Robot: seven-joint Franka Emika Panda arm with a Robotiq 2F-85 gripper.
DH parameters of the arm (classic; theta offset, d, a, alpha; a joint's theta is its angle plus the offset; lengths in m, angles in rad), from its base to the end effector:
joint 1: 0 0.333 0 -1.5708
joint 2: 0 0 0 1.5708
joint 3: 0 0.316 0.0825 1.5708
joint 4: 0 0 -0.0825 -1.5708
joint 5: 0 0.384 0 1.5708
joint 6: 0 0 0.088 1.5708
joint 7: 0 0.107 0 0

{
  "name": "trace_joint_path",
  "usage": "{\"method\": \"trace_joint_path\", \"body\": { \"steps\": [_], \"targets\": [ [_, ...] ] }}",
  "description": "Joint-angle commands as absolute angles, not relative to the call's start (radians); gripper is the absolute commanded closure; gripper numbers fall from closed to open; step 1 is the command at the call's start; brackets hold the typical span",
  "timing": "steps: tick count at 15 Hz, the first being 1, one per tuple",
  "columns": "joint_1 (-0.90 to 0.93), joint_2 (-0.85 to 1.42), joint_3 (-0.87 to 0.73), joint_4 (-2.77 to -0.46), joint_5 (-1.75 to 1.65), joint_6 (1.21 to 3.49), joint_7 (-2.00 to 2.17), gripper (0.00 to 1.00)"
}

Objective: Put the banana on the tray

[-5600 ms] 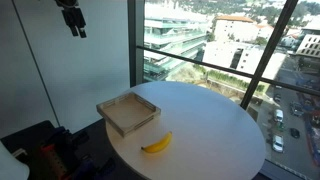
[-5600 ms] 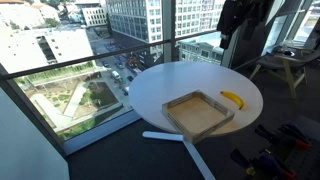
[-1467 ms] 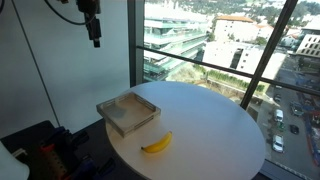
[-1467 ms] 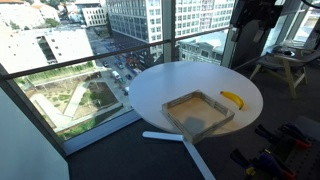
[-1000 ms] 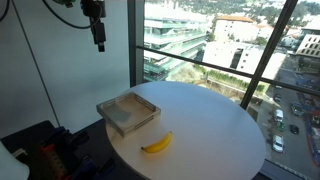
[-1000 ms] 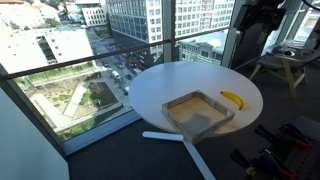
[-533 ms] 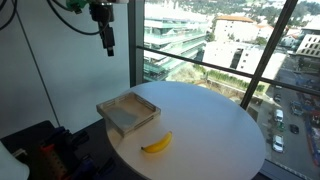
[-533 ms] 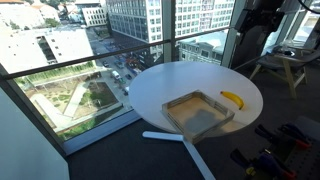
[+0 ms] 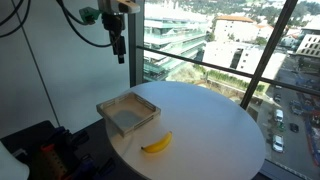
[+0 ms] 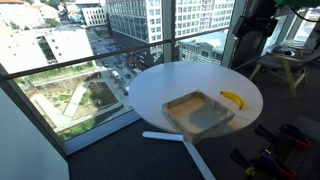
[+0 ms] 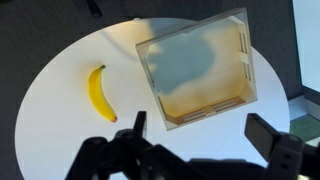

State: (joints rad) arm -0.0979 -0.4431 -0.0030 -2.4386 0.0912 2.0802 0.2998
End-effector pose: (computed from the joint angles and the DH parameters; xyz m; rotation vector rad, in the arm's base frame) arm 0.4181 -0.0378 0.4718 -2.9747 0.6677 -0.1159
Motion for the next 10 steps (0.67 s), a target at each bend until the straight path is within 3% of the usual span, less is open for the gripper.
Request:
{"method": "trace_joint_path", "body": {
  "steps": [1, 10],
  "targets": [
    [-0.107, -0.402, -0.022, -2.434, 0.083, 2.133, 0.266, 0.0],
    [-0.108, -0.275, -0.054, -2.437, 0.094, 2.252, 0.239, 0.0]
  ]
}}
